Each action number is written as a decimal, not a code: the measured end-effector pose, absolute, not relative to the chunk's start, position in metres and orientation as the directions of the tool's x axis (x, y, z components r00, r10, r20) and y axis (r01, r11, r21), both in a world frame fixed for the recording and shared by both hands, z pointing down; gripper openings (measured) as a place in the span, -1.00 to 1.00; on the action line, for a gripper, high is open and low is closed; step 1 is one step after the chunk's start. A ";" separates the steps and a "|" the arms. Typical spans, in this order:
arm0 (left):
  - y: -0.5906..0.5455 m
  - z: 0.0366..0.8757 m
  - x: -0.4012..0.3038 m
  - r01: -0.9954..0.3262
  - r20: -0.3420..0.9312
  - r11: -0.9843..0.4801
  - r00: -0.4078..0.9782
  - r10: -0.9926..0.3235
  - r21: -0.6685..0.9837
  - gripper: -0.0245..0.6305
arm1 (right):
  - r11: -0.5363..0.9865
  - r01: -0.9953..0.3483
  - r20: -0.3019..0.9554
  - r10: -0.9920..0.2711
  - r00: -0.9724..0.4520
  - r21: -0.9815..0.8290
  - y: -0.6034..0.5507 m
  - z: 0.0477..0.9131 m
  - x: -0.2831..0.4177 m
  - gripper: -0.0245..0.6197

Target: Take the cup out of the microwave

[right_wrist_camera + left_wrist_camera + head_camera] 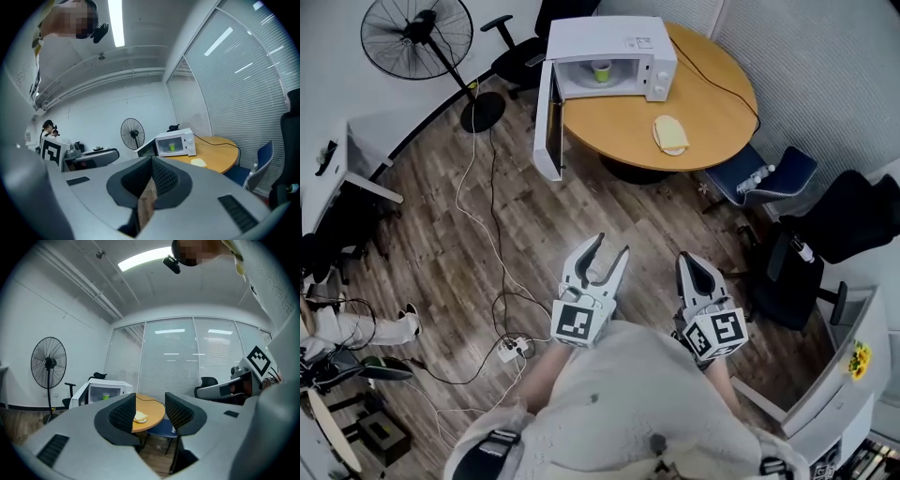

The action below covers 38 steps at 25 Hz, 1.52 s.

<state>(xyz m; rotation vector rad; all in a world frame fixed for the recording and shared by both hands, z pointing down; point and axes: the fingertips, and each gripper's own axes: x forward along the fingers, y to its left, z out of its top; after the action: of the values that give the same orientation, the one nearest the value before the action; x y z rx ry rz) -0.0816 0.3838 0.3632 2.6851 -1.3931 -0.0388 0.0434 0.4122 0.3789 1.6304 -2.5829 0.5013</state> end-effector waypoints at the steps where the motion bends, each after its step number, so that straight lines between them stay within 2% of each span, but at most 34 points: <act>1: 0.373 0.363 -0.085 -0.817 0.032 -0.565 0.572 -0.820 0.117 -0.29 | 0.398 -0.884 0.210 -0.869 -0.449 -0.243 0.402 0.377 0.040 -0.90; 8: 0.305 0.352 -0.104 -0.822 -0.002 -0.557 0.561 -0.828 0.118 -0.29 | 0.384 -0.891 0.211 -0.876 -0.434 -0.242 0.337 0.372 0.026 -0.90; 20: 0.228 0.361 -0.142 -0.825 0.012 -0.557 0.561 -0.828 0.100 -0.30 | 0.417 -0.877 0.187 -0.867 -0.462 -0.238 0.249 0.371 -0.015 -0.90; 38: 0.217 0.364 -0.188 -0.866 0.024 -0.491 0.495 -0.868 0.092 -0.35 | 0.483 -0.838 0.195 -0.823 -0.534 -0.256 0.215 0.376 -0.060 -0.90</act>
<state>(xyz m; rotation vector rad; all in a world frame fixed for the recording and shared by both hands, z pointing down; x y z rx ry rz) -0.1878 0.2172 0.3639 2.6364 -1.5336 -0.0391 -0.0601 0.2145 0.3764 1.4938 -2.6653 0.4998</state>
